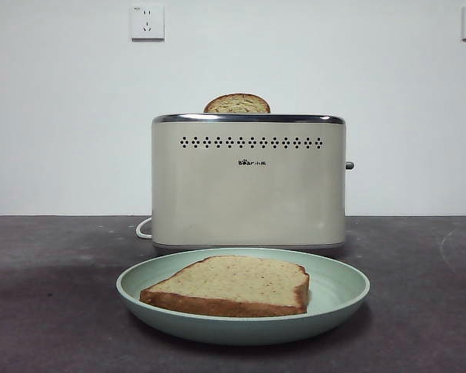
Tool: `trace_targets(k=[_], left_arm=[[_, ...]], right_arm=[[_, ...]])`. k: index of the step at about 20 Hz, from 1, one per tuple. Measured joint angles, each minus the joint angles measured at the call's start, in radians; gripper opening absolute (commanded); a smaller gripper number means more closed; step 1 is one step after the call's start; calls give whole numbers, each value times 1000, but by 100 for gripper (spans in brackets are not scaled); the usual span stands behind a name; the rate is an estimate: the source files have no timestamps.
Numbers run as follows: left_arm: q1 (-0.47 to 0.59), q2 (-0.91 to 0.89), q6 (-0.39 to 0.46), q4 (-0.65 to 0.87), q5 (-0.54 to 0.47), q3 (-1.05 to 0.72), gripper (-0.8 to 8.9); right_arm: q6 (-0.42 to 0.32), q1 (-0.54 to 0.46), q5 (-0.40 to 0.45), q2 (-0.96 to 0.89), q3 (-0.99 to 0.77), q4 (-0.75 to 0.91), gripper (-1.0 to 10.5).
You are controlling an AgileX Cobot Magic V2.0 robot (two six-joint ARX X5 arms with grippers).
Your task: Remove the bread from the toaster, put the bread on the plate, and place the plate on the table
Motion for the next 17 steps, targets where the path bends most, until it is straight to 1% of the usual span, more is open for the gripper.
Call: trace_targets(k=[3, 8, 12, 15, 17], left_arm=[[0, 0, 0, 0, -8, 0, -3], [0, 0, 0, 0, -94, 0, -4], [0, 0, 1, -1, -103, 0, -4], [13, -3, 39, 14, -152, 0, -4], [41, -8, 80, 84, -198, 0, -4]], right_arm=[[0, 0, 0, 0, 0, 0, 2], [0, 0, 0, 0, 0, 0, 1], [0, 0, 0, 0, 0, 0, 2], [0, 0, 0, 0, 0, 0, 1], [0, 0, 0, 0, 0, 0, 2]])
